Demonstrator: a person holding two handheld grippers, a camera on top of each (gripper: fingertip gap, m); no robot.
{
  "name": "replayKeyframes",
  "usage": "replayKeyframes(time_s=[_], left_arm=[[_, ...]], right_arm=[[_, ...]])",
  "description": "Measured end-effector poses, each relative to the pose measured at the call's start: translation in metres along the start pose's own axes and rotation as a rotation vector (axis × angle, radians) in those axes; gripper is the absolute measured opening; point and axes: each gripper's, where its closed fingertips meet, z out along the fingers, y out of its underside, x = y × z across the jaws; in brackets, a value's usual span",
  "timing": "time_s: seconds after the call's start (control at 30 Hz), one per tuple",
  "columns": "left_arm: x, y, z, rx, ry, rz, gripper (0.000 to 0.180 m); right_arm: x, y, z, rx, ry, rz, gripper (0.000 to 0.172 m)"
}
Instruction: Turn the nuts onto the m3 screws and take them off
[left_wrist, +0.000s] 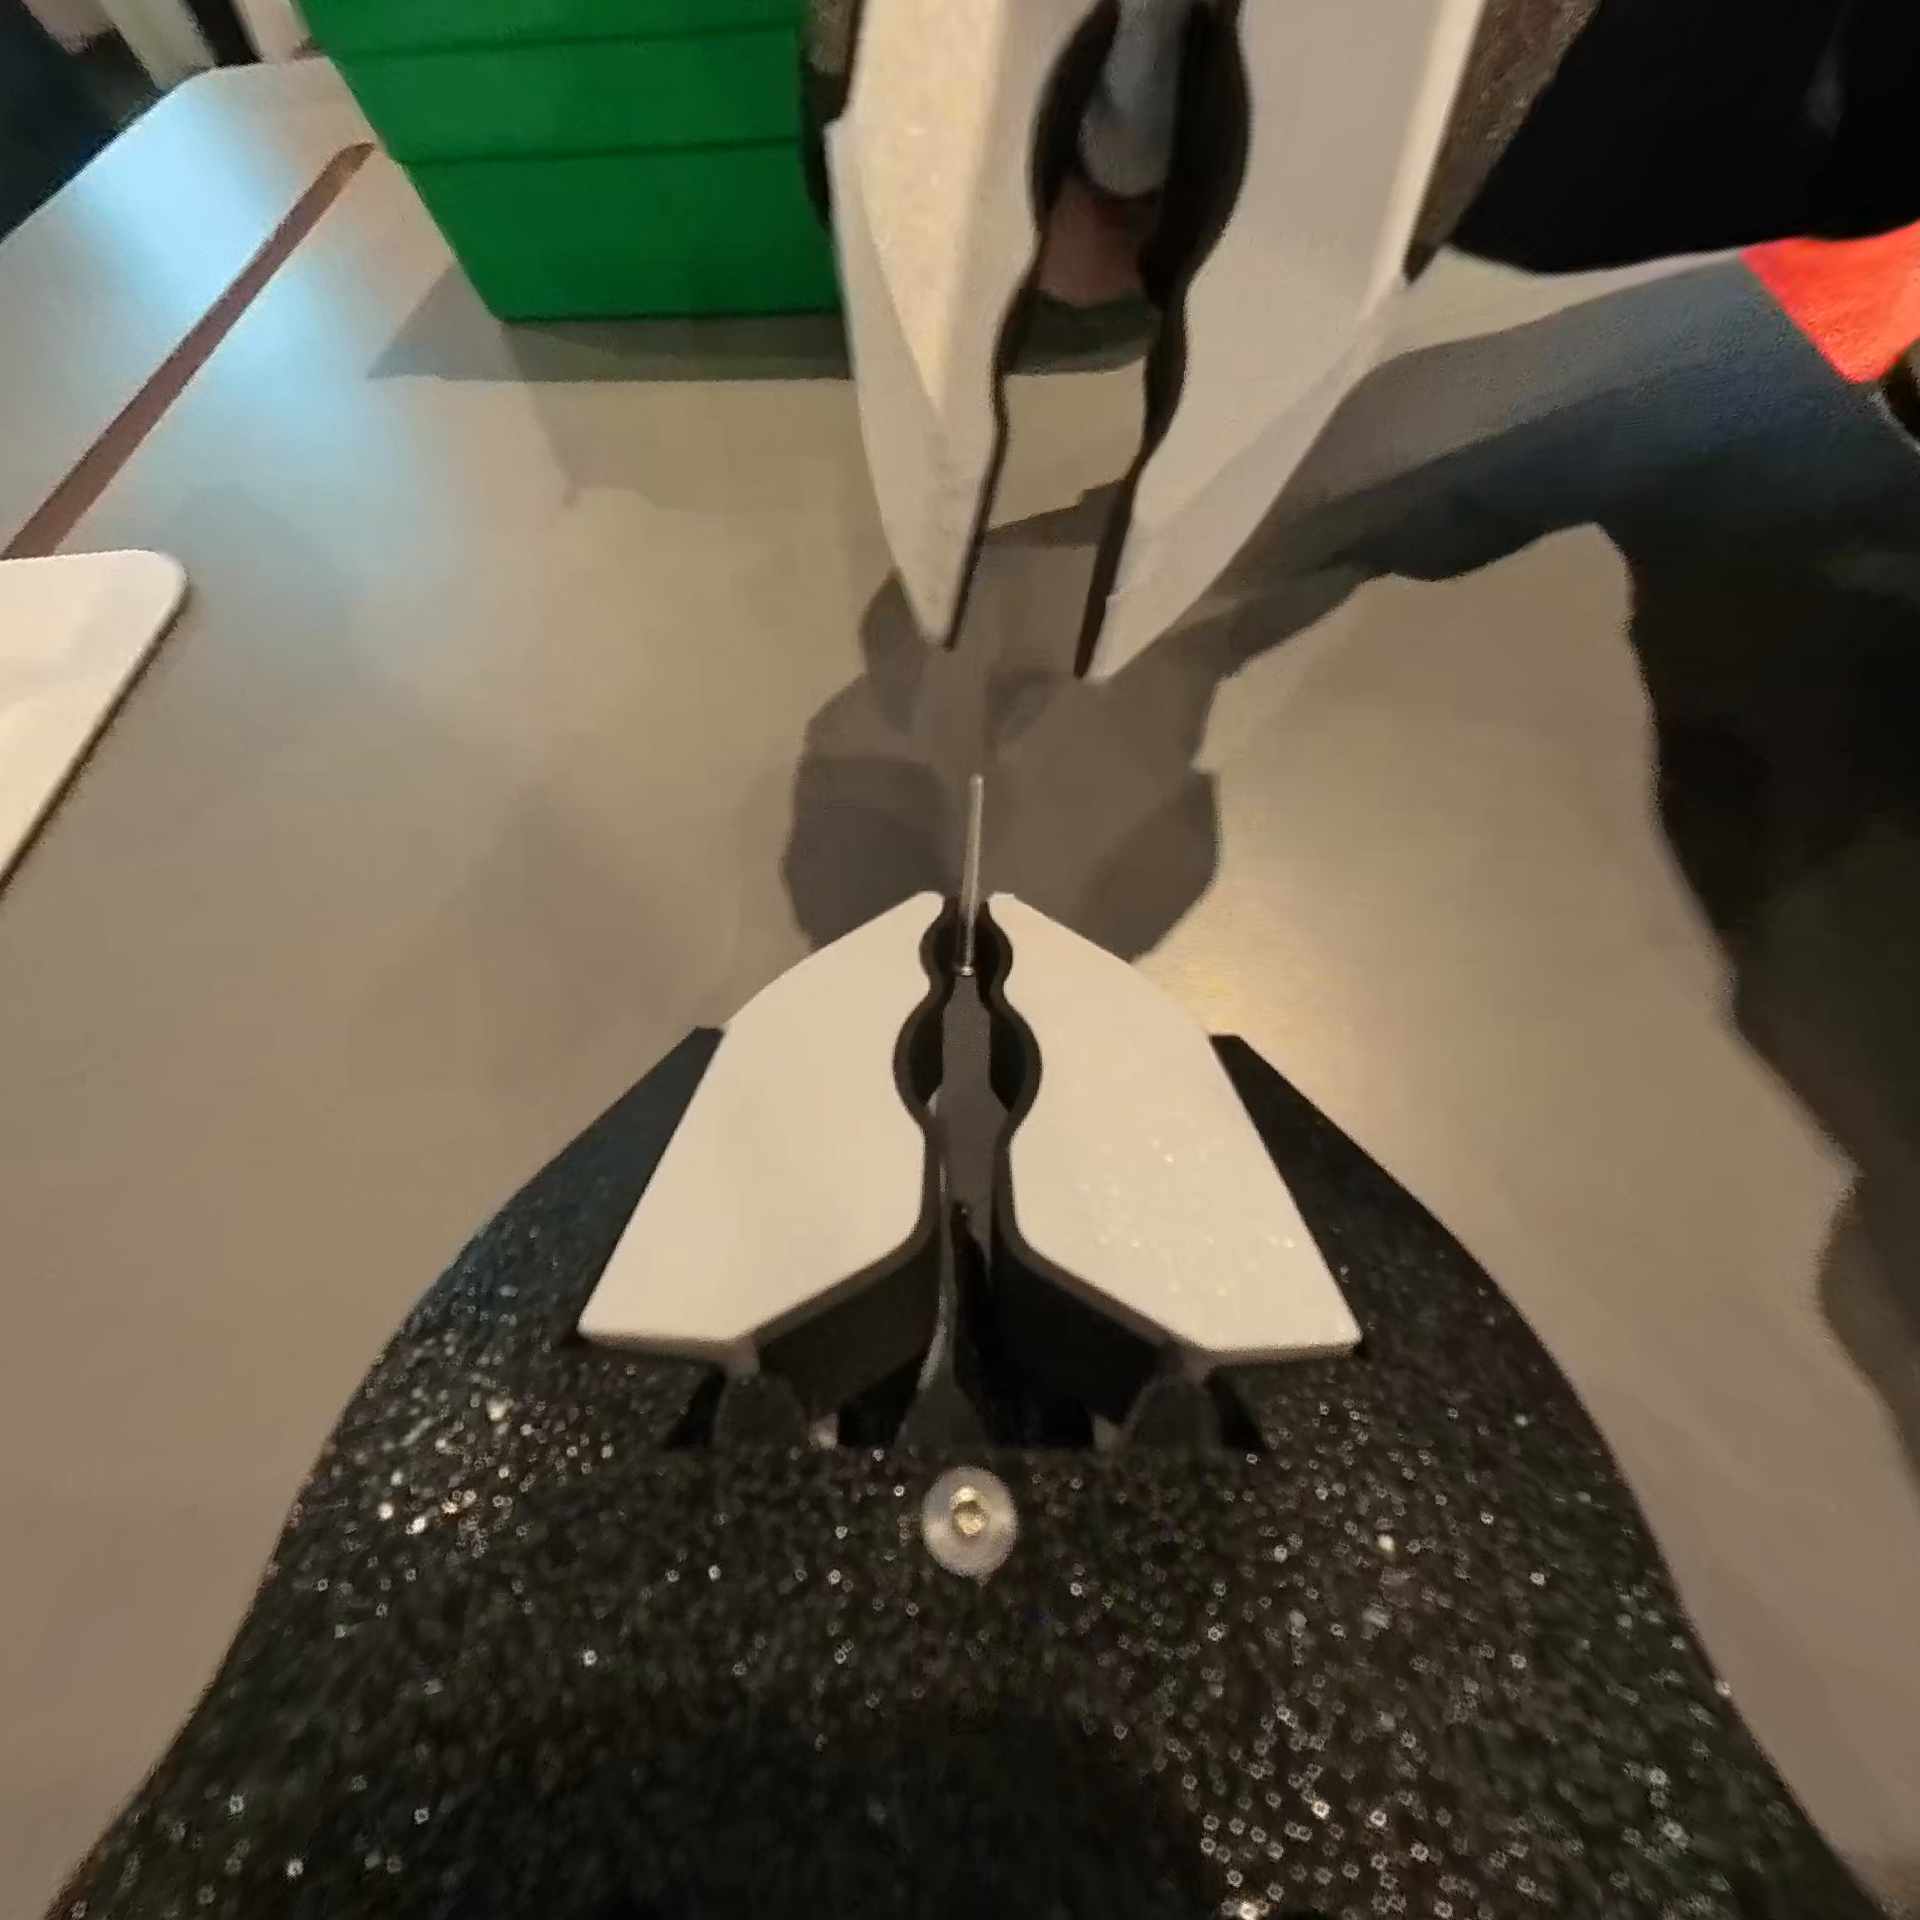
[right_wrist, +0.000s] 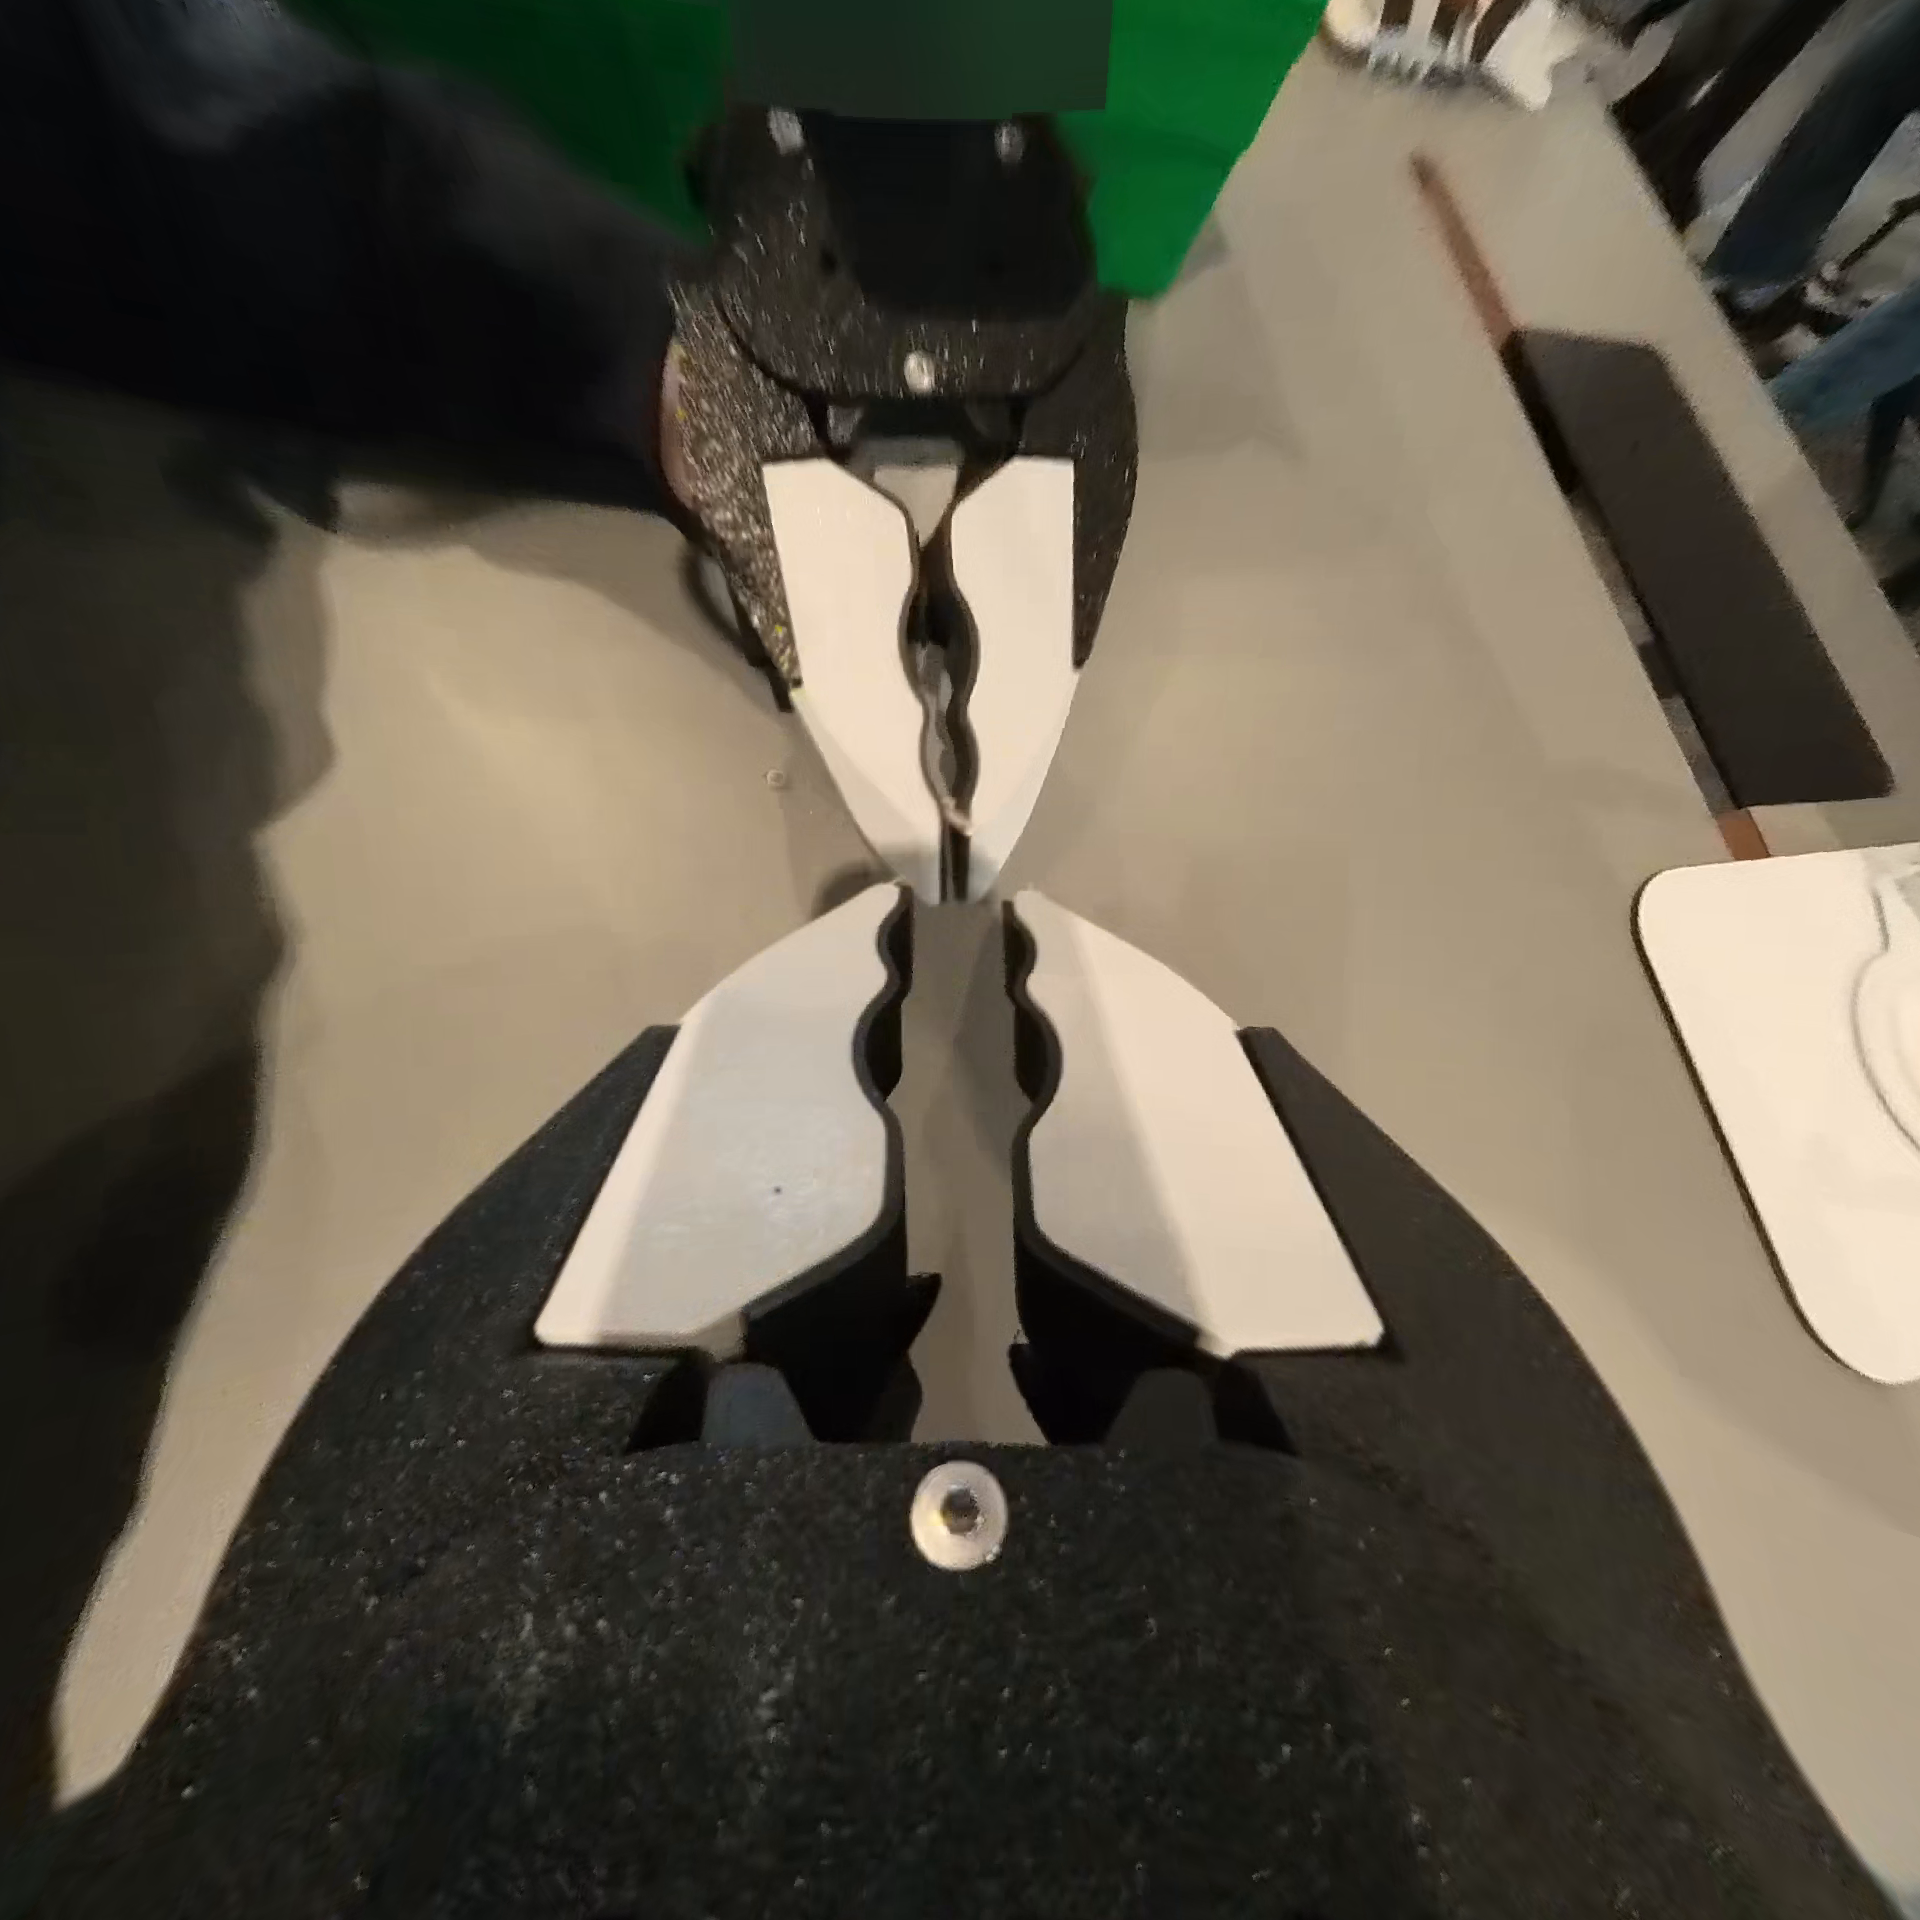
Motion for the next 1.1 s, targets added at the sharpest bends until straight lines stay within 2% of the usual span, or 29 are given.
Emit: replayKeyframes(time_s=[0.13,0.33,0.5,0.63,0.73,1.1], left_arm=[[-0.021,0.0,-0.008,0.032,-0.117,-0.061,0.003],[-0.041,-0.009,-0.027,0.16,-0.212,-0.167,0.003],[-0.044,-0.011,-0.03,0.184,-0.219,-0.181,0.003],[-0.043,-0.01,-0.03,0.174,-0.227,-0.17,0.003],[-0.044,-0.01,-0.03,0.18,-0.227,-0.173,0.003],[-0.044,-0.012,-0.03,0.19,-0.22,-0.178,0.003]], right_arm=[[-0.005,0.002,0.01,-0.02,0.0,0.014,0.011],[-0.043,-0.009,0.043,0.053,-0.096,0.032,0.009],[-0.057,-0.011,0.068,0.036,-0.119,-0.027,0.004],[-0.065,-0.006,0.082,-0.011,-0.226,0.064,0.014],[-0.069,-0.004,0.087,-0.03,-0.277,0.099,0.015],[-0.067,-0.004,0.093,-0.035,-0.225,0.023,0.005]])
